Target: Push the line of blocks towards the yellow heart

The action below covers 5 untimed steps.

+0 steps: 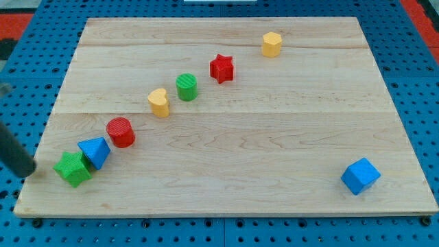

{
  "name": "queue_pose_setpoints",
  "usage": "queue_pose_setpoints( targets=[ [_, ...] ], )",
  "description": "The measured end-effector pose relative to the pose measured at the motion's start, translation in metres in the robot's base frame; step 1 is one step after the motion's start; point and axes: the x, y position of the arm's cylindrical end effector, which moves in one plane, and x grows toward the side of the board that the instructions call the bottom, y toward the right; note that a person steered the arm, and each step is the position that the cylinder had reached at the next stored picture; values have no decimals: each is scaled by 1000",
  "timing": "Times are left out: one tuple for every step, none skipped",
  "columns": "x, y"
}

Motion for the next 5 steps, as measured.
queue_pose_setpoints(
  targets=[
    [13, 8],
    [13, 46],
    [8, 61],
    [-9, 74],
    [-31, 80]
  ],
)
